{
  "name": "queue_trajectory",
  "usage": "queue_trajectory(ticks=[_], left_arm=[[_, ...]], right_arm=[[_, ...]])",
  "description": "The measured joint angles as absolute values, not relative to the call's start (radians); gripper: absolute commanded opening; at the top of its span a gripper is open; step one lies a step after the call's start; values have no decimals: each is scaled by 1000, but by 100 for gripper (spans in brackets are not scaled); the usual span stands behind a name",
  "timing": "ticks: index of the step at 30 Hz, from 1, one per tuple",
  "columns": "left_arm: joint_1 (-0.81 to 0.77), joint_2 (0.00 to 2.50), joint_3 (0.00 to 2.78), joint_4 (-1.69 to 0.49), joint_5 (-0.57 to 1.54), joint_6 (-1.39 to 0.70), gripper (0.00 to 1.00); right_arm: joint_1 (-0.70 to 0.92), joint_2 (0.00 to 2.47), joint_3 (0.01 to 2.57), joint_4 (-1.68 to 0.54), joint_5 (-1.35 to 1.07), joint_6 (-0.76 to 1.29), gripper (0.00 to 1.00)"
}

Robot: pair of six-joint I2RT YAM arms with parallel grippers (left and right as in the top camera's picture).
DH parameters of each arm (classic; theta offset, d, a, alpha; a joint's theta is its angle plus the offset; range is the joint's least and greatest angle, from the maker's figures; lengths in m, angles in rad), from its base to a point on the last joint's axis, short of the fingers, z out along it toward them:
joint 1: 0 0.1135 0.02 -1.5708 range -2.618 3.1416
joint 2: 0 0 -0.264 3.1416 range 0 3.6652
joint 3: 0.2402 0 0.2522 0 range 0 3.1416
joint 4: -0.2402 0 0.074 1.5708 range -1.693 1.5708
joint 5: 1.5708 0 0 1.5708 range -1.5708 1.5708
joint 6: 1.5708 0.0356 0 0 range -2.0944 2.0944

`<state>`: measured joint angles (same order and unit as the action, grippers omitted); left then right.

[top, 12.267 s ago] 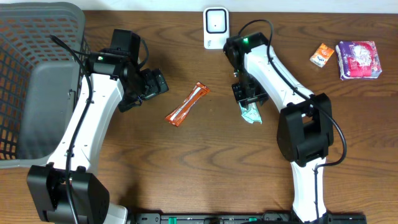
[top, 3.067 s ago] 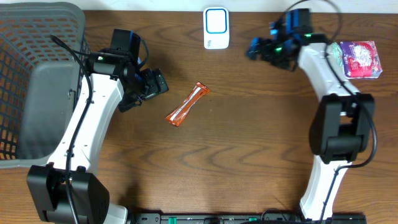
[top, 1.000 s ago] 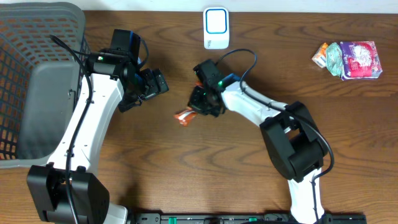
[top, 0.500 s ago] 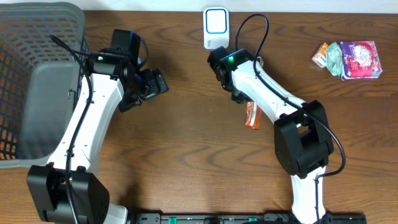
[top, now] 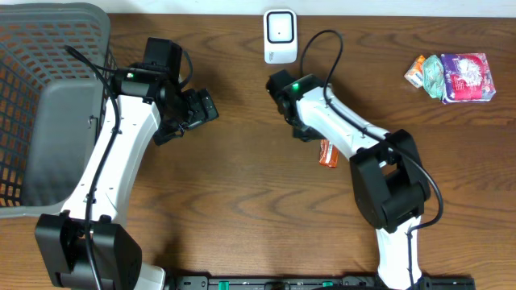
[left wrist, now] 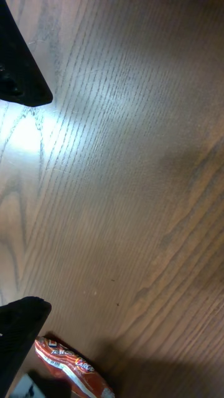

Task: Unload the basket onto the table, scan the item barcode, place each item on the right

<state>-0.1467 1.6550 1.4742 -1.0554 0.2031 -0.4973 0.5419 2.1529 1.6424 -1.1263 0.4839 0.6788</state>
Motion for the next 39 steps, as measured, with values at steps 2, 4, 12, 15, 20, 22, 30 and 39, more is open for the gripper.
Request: queue_trajectory(ticks=[2, 4, 12, 15, 20, 22, 30, 39], left_arm=[[-147, 1655, 1474, -1055, 203, -497, 98], [-147, 1655, 1474, -1055, 203, -497, 98], [-147, 1655, 1474, -1055, 203, -497, 98], [-147, 1655, 1474, -1055, 203, -497, 98], [-147, 1655, 1474, -1055, 203, -497, 98], [-147, 1655, 1474, -1056, 203, -497, 98], [-147, 1655, 1474, -1055, 203, -497, 98], [-147, 1655, 1474, -1055, 203, -497, 98]], right_arm=[[559, 2153, 1642, -1091, 413, 646, 26], [575, 2153, 1642, -1076, 362, 620, 30], [588, 2153, 1642, -1073, 286, 571, 50], [585, 2153, 1647, -1112, 280, 550, 50], [551, 2153, 1713, -1192, 266, 533, 57], [515, 2153, 1752, -1213, 251, 521, 57], [350, 2152, 1789, -1230, 69, 315, 58], [379, 2152, 1702, -1103, 168, 263, 57]])
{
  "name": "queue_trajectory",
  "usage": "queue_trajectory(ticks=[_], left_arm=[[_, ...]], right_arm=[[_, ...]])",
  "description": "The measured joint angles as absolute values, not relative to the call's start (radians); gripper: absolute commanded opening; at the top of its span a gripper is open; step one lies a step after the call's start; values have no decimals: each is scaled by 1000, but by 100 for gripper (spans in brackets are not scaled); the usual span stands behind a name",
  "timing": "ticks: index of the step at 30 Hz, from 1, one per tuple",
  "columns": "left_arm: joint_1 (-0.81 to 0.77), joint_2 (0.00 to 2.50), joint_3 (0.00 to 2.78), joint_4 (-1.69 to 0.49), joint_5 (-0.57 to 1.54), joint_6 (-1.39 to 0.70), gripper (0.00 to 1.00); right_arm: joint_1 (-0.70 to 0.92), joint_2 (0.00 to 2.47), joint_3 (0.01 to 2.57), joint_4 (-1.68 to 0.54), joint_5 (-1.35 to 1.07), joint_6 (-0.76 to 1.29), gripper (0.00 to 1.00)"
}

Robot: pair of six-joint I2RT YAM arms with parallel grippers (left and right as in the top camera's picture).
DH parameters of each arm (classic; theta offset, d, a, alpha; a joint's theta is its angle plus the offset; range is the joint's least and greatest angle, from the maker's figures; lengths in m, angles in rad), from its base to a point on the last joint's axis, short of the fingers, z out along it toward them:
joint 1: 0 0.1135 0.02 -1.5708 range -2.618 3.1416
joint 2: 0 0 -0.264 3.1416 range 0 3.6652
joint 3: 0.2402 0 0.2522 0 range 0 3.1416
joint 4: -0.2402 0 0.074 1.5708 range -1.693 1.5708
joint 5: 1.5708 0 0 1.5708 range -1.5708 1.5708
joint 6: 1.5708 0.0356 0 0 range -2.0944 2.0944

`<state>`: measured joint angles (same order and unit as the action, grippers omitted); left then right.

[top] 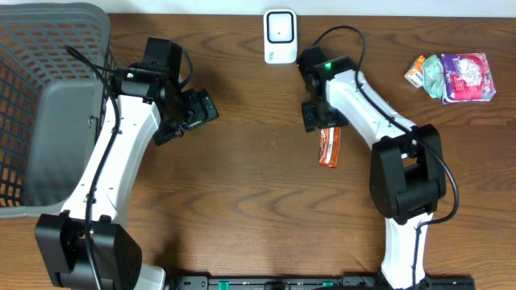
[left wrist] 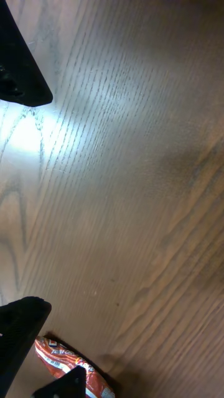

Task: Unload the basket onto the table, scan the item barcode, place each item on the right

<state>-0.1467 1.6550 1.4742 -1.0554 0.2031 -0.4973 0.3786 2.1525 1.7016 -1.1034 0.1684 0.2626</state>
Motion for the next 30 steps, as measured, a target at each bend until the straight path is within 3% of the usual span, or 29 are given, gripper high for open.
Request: queue_trajectory(ticks=[20, 30], left_arm=[[-147, 1655, 1474, -1055, 203, -497, 98], [-147, 1655, 1474, -1055, 203, -497, 98]], right_arm=[[424, 2121, 1483, -915, 363, 331, 47], [439, 2120, 1474, -1010, 566, 333, 55]])
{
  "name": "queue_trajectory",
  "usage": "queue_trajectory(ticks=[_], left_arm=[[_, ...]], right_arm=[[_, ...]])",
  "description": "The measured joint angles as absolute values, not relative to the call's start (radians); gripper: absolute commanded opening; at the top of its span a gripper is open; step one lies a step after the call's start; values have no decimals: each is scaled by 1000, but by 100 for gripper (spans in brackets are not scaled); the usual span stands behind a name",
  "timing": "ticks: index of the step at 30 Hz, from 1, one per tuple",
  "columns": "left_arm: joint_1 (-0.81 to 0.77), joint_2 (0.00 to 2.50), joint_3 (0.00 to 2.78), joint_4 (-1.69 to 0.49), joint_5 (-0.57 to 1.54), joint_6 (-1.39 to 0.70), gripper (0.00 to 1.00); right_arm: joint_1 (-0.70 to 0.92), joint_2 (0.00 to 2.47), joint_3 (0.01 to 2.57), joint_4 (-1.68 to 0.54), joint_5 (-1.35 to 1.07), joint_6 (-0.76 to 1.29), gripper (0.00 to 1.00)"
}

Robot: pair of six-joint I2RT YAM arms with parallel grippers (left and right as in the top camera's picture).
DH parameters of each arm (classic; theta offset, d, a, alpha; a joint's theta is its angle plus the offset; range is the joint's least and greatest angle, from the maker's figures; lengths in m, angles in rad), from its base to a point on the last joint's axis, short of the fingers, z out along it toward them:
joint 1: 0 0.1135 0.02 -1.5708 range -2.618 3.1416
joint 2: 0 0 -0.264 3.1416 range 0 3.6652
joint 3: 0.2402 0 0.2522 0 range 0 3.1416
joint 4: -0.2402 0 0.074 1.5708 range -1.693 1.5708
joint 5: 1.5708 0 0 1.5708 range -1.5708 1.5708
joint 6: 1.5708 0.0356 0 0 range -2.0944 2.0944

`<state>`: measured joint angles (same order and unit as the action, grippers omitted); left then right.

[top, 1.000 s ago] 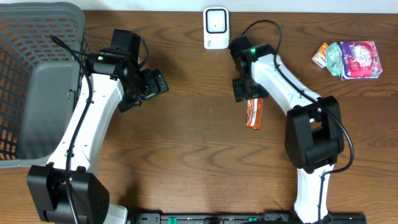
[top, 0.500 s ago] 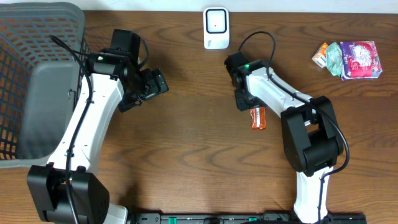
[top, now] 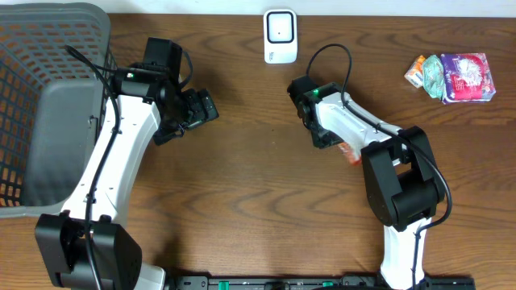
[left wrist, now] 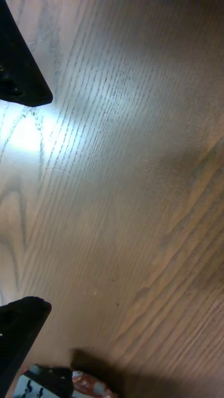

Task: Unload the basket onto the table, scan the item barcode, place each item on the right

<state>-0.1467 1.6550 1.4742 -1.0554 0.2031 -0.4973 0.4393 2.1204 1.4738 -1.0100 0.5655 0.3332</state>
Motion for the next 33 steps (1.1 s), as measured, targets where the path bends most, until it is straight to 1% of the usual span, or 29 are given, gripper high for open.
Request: queue_trajectory(ticks=[7, 10, 14, 22, 23, 24, 25, 26, 27, 29, 30, 32, 33], left_arm=[[-147, 1655, 1474, -1055, 203, -497, 98], [-147, 1655, 1474, -1055, 203, -497, 98], [-147, 1655, 1474, -1055, 203, -497, 98], [-147, 1655, 1474, -1055, 203, -497, 98], [-147, 1655, 1474, -1056, 203, -497, 98], [-147, 1655, 1474, -1055, 203, -497, 98], [-147, 1655, 1474, -1055, 203, -497, 98], [-147, 1655, 1474, -1055, 203, -497, 98], [-147, 1655, 1474, -1056, 203, -497, 98], [-147, 1655, 1474, -1056, 203, -497, 98], [-147, 1655, 1474, -1055, 203, -497, 98], [-147, 1655, 1474, -1055, 203, -497, 98], [-147, 1655, 1474, -1055, 203, -497, 98]], right_arm=[[475, 2120, 1480, -1017, 622, 333, 56], [482, 2120, 1476, -970, 614, 319, 58], [482, 2120, 1436, -884, 601, 236, 61], [437, 2098, 1378, -748, 627, 76, 63], [423, 2093, 1371, -727, 620, 56, 61], [411, 2090, 1366, -712, 616, 43, 56], [397, 2087, 1361, -695, 605, 29, 44], [383, 2085, 1357, -682, 590, 14, 25], [371, 2085, 1352, -671, 569, 7, 9], [350, 2086, 1341, -657, 529, -1, 5], [341, 2086, 1336, -652, 521, -5, 5], [330, 2080, 1333, -648, 500, -10, 1], [328, 2079, 1333, -646, 493, -13, 1]])
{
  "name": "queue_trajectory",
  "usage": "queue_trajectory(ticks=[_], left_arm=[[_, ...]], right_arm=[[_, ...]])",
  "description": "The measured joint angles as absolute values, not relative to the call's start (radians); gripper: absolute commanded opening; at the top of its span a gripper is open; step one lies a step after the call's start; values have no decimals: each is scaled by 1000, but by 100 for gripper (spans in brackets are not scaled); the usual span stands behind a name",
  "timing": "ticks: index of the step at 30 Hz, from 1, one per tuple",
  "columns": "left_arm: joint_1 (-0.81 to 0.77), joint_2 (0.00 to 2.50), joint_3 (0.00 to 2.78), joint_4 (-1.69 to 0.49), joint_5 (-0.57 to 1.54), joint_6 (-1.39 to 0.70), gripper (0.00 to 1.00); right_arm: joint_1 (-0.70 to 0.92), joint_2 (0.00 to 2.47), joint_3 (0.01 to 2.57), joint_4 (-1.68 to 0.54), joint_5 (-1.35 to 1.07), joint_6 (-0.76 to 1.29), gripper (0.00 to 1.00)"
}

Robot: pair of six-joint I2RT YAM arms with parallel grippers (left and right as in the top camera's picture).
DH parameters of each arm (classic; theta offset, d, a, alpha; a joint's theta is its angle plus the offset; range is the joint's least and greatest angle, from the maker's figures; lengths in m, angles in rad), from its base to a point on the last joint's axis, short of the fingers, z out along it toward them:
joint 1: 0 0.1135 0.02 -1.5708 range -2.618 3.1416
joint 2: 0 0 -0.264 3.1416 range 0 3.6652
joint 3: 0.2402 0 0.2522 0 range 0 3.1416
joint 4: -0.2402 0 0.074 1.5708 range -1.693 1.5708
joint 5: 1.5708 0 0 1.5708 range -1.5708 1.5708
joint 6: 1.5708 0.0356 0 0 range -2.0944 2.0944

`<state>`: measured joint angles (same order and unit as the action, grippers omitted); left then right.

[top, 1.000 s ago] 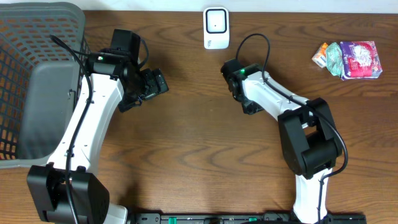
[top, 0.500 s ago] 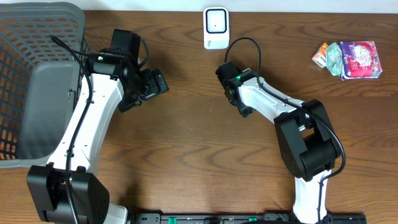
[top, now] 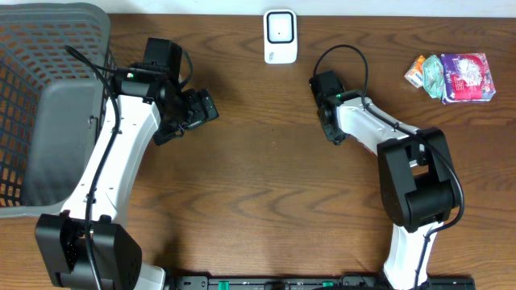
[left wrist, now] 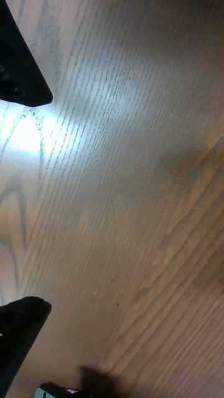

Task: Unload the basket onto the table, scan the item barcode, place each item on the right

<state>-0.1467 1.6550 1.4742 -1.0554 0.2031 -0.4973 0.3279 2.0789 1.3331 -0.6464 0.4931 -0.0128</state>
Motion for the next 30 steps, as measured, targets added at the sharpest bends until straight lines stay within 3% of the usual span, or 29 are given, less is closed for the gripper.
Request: queue_trajectory(ticks=[11, 19, 26, 30], left_arm=[[-147, 1655, 1474, -1055, 203, -497, 98], [-147, 1655, 1474, -1055, 203, -497, 98], [-147, 1655, 1474, -1055, 203, -497, 98], [-147, 1655, 1474, -1055, 203, -497, 98]], right_arm=[[318, 2082, 1392, -770, 392, -7, 1], [317, 2131, 1678, -1049, -91, -5, 1], [315, 2131, 1703, -1032, -562, -1, 1], [300, 2131, 1607, -910, -764, 57, 1]])
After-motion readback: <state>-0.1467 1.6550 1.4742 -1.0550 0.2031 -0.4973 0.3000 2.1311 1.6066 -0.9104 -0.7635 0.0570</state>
